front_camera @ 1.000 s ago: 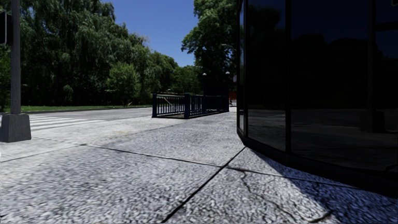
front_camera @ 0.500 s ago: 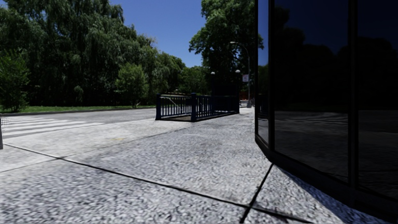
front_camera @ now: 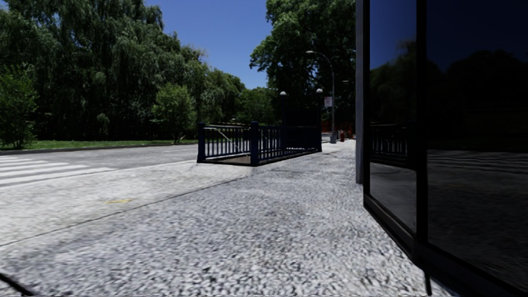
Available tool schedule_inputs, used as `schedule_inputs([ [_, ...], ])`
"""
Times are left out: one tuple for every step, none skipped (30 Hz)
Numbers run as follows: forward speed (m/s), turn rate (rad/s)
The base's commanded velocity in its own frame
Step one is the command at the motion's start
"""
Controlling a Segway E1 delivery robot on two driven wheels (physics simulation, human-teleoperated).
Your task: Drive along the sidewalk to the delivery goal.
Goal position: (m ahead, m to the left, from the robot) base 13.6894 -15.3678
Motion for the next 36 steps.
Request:
schedule_inputs([
  [2.00,0.00],
  [2.00,0.00],
  [2.00,0.00],
  [2.00,0.00],
  [2.00,0.00],
  [2.00,0.00],
  [2.00,0.00],
  [2.00,0.00],
  [2.00,0.00],
  [2.00,0.00],
  [2.00,0.00],
  [2.00,0.00],
  [2.00,0.00],
  [2.00,0.00],
  [2.00,0.00],
  [2.00,-0.05],
  [2.00,-0.13],
  [2.00,-0.13],
  [2.00,-0.23],
  [2.00,-0.28],
  [2.00,-0.29],
  [2.00,-0.31],
  [2.00,-0.31],
  [2.00,-0.35],
  [2.00,-0.36],
  [2.00,-0.36],
  [2.00,-0.36],
  [2.00,-0.36],
  [2.00,-0.36],
  [2.00,-0.36],
  [2.00,-0.36],
  [2.00,-0.36],
  [2.00,-0.36],
  [2.00,-0.36],
  [2.00,-0.36],
  [2.00,-0.36],
])
